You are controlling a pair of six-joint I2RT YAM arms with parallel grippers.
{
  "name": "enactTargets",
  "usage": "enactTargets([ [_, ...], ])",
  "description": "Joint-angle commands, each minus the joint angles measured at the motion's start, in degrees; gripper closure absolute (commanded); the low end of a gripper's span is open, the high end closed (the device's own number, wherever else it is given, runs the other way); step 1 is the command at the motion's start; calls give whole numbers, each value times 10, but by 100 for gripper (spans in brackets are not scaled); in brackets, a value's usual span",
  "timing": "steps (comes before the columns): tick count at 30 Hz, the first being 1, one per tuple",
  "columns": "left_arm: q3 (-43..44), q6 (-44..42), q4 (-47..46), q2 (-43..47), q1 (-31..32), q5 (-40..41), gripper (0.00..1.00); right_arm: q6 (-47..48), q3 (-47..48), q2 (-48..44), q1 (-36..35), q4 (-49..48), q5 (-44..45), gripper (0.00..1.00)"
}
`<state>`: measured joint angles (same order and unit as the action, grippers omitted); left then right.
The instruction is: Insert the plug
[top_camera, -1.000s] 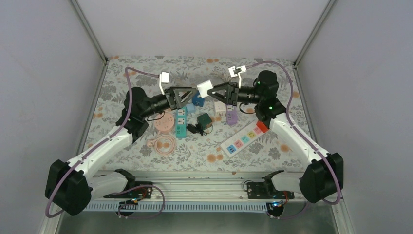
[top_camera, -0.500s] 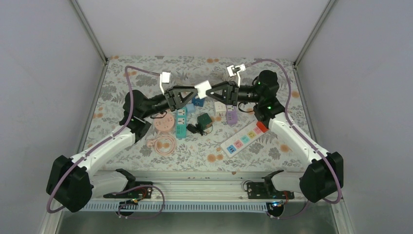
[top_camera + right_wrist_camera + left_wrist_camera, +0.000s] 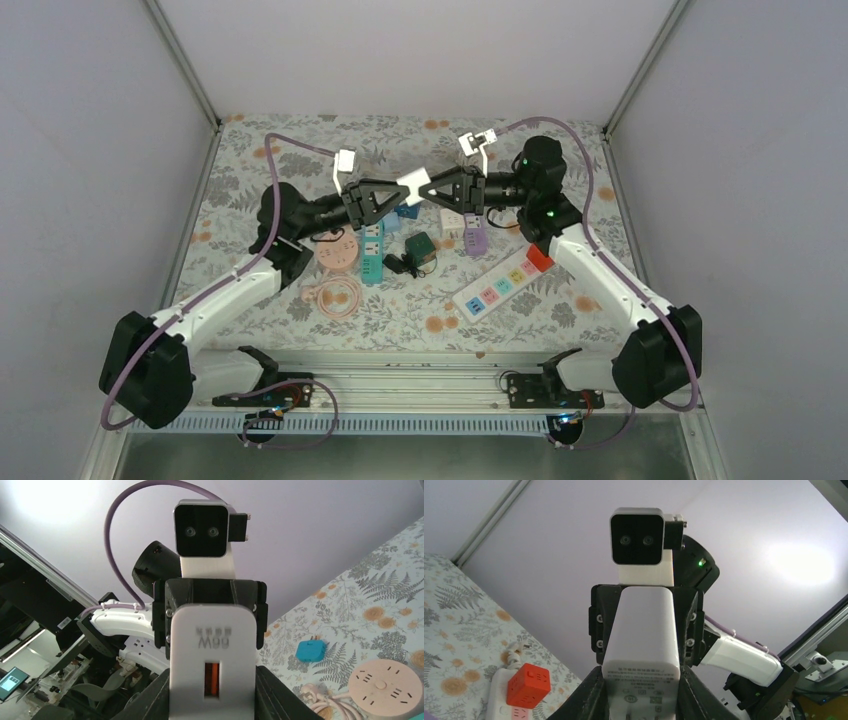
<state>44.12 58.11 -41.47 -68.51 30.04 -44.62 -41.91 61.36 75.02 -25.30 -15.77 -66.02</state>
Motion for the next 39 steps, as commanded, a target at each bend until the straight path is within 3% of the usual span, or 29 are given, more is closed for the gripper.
enactTargets([
  [1,1,-49,10,2,5,-17,80,68,41,1,-6,94,-12,60],
  [7,7,-108,60,19,4,-38,81,125,72,9,-5,164,-17,58],
  [13,10,-134,93,26,3,-36,78,198,89,11,-6,225,-29,85],
  [14,11,-137,100,25,3,-34,72,217,95,9,-6,244,-18,88],
  [16,19,-155,141,26,3,-9,51,264,109,6,-6,296,32,92],
  [19,46,-216,282,32,3,87,14,327,117,-2,-5,362,148,92],
  [21,53,-248,351,38,3,172,4,377,119,-5,-5,413,214,90],
  [25,41,-278,406,59,2,281,2,406,92,-10,-6,480,395,89],
  [30,43,-307,430,77,2,321,2,431,68,22,0,539,590,91],
  [33,42,-311,431,80,1,322,2,443,45,36,25,547,620,90],
  [39,91,-330,496,83,-1,325,2,479,-16,43,110,543,589,91],
])
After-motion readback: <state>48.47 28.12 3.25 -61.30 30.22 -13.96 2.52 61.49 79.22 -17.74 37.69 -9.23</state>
